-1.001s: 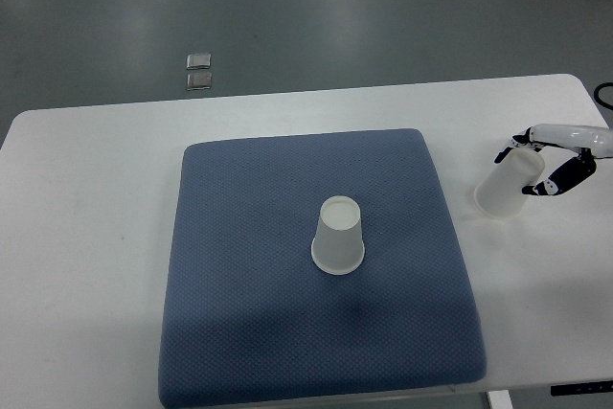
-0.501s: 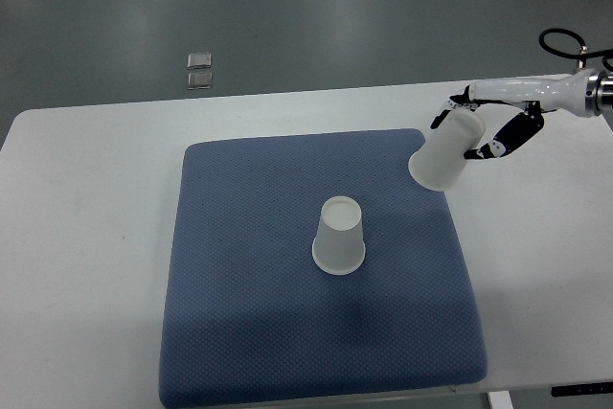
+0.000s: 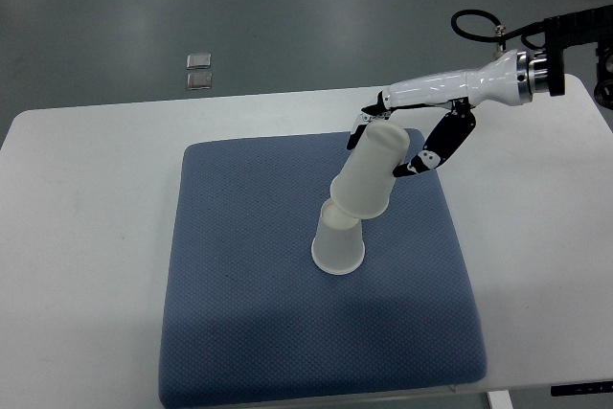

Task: Stack paper cups
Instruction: 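Lift the cup and carry it over the cup on the mat, then lower the cup onto the other cup and open the right hand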

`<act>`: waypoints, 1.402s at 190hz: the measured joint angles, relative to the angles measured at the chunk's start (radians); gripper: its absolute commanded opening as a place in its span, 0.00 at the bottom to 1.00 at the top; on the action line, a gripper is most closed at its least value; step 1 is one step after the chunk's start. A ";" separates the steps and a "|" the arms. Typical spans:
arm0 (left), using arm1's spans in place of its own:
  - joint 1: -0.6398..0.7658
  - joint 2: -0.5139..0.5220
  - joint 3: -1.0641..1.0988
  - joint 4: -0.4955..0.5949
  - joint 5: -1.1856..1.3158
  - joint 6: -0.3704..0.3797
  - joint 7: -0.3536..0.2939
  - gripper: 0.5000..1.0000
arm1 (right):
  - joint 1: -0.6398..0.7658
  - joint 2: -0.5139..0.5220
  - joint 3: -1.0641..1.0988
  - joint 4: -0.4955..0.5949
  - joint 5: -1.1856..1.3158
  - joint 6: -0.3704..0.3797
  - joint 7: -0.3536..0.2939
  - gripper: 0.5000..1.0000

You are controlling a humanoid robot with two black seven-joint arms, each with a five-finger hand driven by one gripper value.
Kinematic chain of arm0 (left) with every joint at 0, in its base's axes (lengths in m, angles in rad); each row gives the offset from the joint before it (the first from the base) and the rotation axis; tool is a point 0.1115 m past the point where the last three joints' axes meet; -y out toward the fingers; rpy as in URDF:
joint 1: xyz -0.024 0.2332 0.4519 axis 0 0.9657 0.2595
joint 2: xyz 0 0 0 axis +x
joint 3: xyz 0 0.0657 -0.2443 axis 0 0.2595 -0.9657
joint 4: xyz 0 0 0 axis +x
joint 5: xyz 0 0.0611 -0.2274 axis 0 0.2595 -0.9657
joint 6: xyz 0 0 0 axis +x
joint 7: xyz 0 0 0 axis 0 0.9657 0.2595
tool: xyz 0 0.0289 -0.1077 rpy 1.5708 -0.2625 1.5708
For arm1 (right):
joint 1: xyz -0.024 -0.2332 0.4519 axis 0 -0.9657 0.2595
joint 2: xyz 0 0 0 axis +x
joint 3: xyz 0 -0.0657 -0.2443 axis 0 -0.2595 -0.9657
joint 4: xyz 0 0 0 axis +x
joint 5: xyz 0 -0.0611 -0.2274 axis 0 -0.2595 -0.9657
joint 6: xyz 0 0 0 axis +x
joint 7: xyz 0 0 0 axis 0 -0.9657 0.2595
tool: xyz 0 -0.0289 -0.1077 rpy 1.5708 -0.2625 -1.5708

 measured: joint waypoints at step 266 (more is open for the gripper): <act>0.000 0.000 0.000 0.000 0.000 0.000 0.000 1.00 | -0.083 0.114 0.045 -0.112 0.078 -0.030 -0.097 0.79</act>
